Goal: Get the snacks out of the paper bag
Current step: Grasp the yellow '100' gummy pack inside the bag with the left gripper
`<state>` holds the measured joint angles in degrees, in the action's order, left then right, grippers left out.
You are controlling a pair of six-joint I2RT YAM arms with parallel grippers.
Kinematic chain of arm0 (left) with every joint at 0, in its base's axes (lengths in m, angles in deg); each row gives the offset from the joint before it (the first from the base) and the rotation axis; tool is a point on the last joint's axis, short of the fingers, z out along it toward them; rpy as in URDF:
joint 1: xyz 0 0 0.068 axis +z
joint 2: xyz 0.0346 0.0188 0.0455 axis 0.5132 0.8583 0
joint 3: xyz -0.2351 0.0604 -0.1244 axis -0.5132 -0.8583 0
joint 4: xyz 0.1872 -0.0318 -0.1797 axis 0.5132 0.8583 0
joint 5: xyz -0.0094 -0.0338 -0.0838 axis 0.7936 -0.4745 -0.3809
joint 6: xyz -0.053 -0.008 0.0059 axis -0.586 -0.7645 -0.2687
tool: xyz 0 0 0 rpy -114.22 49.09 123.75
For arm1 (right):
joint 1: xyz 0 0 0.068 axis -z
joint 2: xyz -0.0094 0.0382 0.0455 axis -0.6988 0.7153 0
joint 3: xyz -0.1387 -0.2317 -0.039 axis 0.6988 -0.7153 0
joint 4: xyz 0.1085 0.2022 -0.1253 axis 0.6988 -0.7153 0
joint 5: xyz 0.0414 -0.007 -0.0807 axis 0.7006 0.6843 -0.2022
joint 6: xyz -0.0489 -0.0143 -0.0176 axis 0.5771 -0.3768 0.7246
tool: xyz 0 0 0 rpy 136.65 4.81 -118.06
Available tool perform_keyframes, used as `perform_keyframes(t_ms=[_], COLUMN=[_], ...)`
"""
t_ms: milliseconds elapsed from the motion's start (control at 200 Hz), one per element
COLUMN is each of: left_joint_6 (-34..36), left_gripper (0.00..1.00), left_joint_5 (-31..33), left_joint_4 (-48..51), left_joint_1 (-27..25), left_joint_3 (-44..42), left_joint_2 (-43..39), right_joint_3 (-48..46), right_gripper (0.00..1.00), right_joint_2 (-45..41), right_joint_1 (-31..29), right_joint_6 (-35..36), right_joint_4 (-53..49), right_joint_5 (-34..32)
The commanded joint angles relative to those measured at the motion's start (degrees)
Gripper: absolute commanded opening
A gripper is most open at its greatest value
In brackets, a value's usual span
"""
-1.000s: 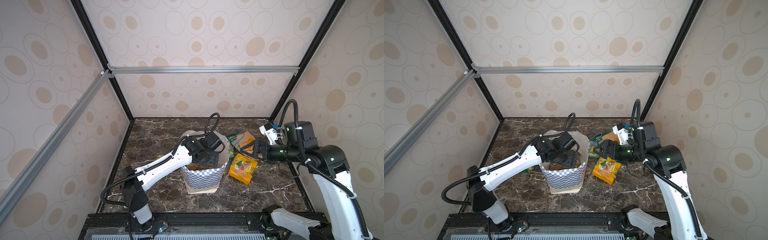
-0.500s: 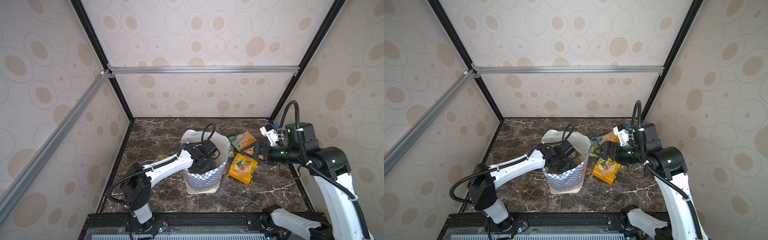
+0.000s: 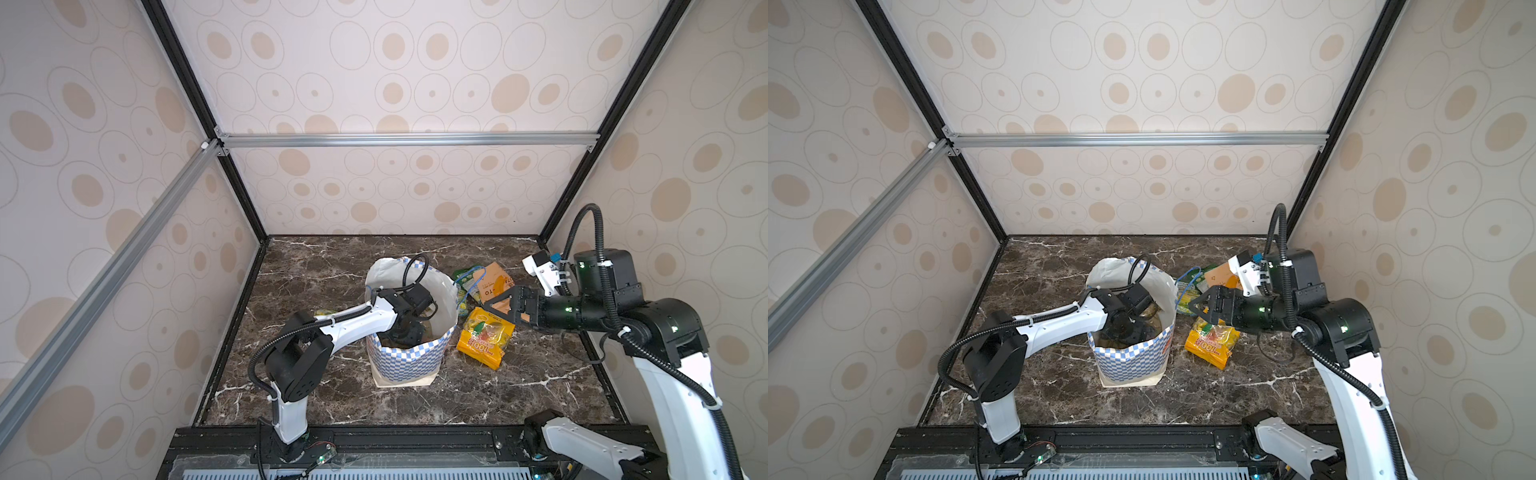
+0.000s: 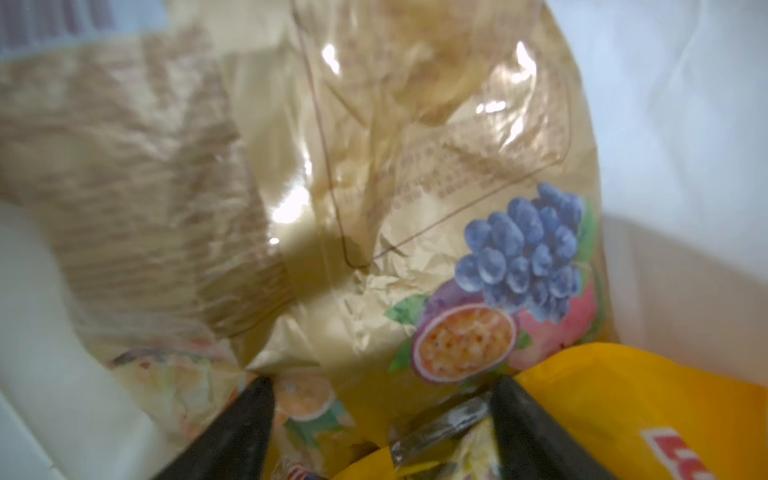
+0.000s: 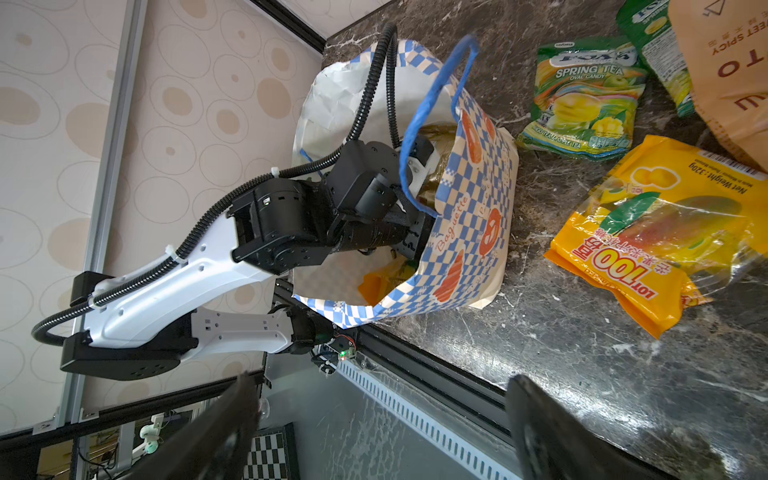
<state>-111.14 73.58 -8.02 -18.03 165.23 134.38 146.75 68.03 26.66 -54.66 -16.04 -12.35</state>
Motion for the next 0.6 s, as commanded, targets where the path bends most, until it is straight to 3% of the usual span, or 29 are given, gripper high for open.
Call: perform_keyframes(t_ms=[0,335,590], left_joint_6=[2.1,2.0,1.4], left_gripper=[0.63,0.0,0.0], left_joint_5=[-3.0,1.5,6.8], left_joint_4=[3.9,7.3,9.9], left_joint_1=[-0.9,-0.8,-0.6], left_joint_3=[-1.8,4.6,10.9], left_joint_2=[1.6,1.0,-1.0], right_joint_3=[0.1,0.1,0.7], right_gripper=[0.96,0.96,0.96], right_joint_2=[-0.2,-0.2,0.1], right_joint_1=[-0.5,-0.5,-0.4], right_joint_6=[-0.1,-0.2,0.3], right_joint_4=[0.1,0.3,-0.3], right_joint_5=[-0.1,-0.3,-0.8])
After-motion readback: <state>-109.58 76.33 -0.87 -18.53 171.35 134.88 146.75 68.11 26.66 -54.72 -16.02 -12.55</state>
